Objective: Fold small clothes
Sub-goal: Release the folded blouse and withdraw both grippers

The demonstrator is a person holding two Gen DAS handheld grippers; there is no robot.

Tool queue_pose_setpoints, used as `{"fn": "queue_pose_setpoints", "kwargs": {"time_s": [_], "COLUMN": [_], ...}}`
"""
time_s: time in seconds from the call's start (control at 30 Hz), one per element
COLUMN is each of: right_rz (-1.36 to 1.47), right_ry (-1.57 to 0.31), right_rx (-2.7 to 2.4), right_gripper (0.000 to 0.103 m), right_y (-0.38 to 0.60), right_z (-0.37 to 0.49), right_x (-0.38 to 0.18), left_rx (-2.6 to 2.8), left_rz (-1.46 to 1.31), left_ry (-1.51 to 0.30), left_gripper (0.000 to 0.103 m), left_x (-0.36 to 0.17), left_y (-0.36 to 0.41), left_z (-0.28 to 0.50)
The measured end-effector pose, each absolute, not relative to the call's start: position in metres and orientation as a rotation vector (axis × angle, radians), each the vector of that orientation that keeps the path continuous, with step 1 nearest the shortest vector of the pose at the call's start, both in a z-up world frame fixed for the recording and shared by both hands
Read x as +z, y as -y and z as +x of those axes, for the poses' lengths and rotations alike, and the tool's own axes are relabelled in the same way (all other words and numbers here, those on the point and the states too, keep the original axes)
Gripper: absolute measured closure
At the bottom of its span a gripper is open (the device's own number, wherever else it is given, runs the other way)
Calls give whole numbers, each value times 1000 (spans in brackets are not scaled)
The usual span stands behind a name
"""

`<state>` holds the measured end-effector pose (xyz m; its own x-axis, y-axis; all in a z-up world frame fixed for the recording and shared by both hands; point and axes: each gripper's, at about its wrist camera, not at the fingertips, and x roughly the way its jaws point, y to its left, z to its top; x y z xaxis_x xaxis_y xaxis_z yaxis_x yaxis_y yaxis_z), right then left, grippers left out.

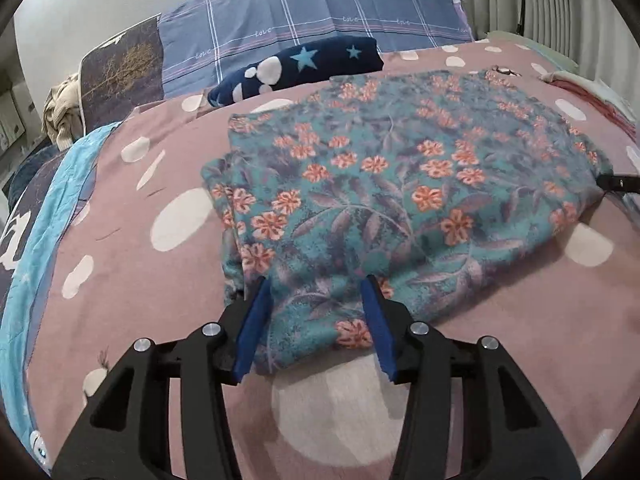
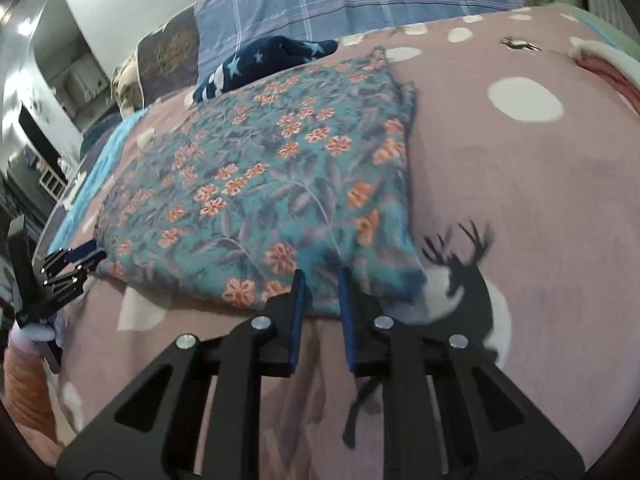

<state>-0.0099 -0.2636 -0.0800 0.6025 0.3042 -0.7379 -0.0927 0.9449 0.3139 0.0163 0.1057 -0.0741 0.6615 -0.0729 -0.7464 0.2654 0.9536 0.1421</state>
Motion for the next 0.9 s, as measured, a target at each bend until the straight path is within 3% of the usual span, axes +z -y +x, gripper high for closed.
{"fn": "queue_pose_setpoints", "kwargs": {"time_s": [0.23,0.37,0.43,0.53,0.8,0.9], "right_rz": [264,232,151,-11,161,159], "right_ry": [-807,-786,-808,-906,-795,-870], "right_rx": [230,381,422,355,244,146], "right_gripper": [80,77,62,63,62,64], "right_y": [253,200,176,159,236,263], "right_z": [-24,-14,-9,1,-23,-23], "right_x": [-44,-33,-40,-80,-44,-64], "left_rx": [-344,-449,-450,-463,-400,-280], "left_rz": [87,70,118,87,9,24], "left_ry": [-727,-774,-921,-904,-829,-867], "left_gripper": [54,53,46,44,44,43], "left_x": [-38,-52,-87,-90,-65,-73], "left_y": [-82,-38,-21,-25,-63,-89], "left_z": [13,29,43,41,19,23]}}
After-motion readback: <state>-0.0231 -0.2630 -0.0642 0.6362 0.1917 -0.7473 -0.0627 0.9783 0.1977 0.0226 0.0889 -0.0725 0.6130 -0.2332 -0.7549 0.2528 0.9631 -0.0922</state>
